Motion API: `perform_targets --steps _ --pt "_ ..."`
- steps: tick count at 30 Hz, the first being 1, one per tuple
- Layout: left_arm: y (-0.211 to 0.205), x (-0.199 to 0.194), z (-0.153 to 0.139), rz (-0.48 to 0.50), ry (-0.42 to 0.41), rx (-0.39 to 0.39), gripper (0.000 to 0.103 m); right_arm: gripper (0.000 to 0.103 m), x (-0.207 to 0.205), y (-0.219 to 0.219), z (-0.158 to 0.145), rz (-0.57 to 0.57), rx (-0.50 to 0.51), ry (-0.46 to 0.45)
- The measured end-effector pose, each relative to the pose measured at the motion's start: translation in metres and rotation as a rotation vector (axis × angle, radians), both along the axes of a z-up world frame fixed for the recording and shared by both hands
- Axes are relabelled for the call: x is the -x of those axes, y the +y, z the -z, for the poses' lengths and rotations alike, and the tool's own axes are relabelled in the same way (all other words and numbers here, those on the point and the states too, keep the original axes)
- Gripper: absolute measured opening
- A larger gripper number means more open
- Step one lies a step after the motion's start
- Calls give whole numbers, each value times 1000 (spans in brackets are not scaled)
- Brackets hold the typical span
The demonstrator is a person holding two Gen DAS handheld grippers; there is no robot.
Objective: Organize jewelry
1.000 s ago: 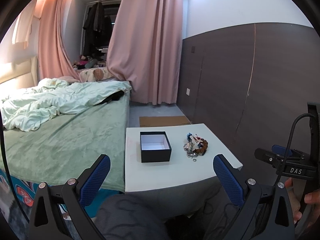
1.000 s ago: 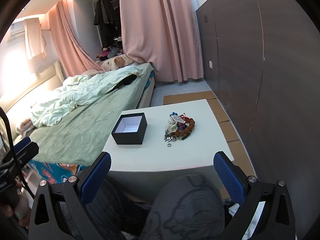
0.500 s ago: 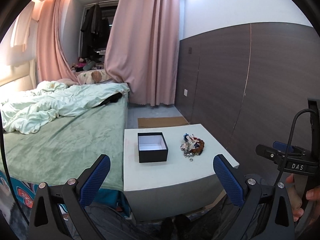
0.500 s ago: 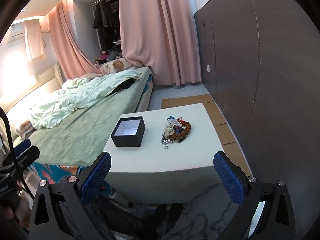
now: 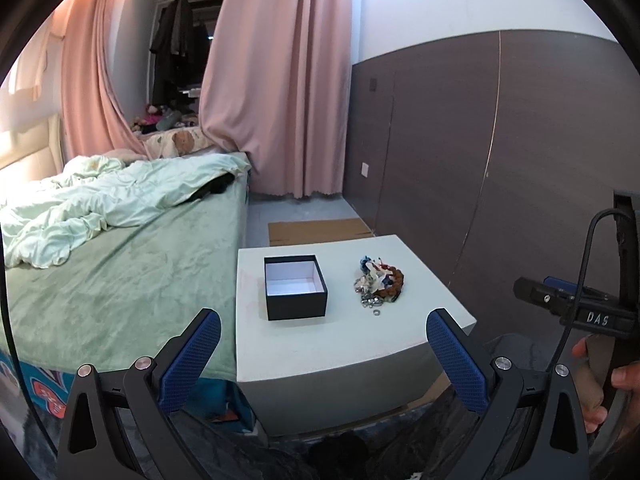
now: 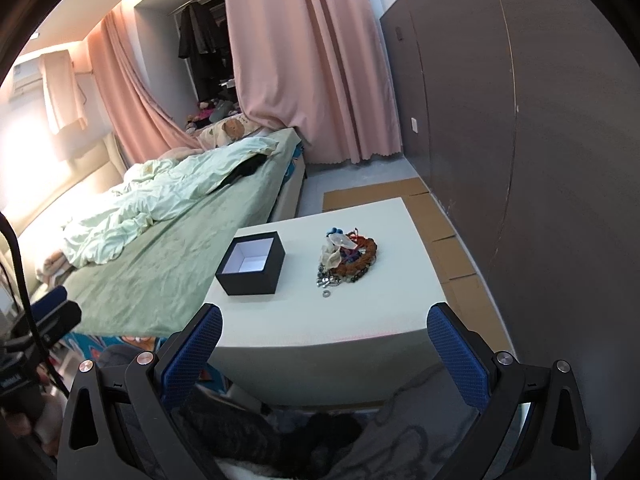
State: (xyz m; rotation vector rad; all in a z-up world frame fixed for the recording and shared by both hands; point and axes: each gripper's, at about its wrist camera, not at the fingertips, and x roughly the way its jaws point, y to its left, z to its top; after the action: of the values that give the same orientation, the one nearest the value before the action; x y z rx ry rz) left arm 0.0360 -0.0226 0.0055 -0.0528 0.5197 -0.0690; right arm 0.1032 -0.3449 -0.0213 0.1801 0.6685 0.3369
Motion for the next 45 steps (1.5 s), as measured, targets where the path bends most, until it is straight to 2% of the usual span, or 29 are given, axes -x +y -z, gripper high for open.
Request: perform_targets --steps 5,9,14,18,20,29,38,44,45 --pt "-1 -24 6 14 28 30 103 103 -22 -11 6 -14 -57 64" --pt "-14 -52 14 50 43 28 103 103 -30 -31 3 -8 -92 33" --pt "-28 -91 31 102 86 42 102 102 -60 -49 20 39 -103 79" --pt "-37 -120 43 139 125 48 92 91 -85 -53 43 37 -120 119" --pt "-45 -135 49 163 140 39 90 83 -98 -52 55 34 -120 148" --pt "-64 -200 84 238 245 67 74 67 -142 -50 103 19 -154 248" --pt "-83 -249 115 295 337 73 63 67 -178 -45 127 1 -174 302" --pt "-90 -283 141 308 403 85 48 67 -194 -45 140 7 -182 337" --pt "-92 -289 146 315 419 81 42 67 -196 -46 142 12 -186 343"
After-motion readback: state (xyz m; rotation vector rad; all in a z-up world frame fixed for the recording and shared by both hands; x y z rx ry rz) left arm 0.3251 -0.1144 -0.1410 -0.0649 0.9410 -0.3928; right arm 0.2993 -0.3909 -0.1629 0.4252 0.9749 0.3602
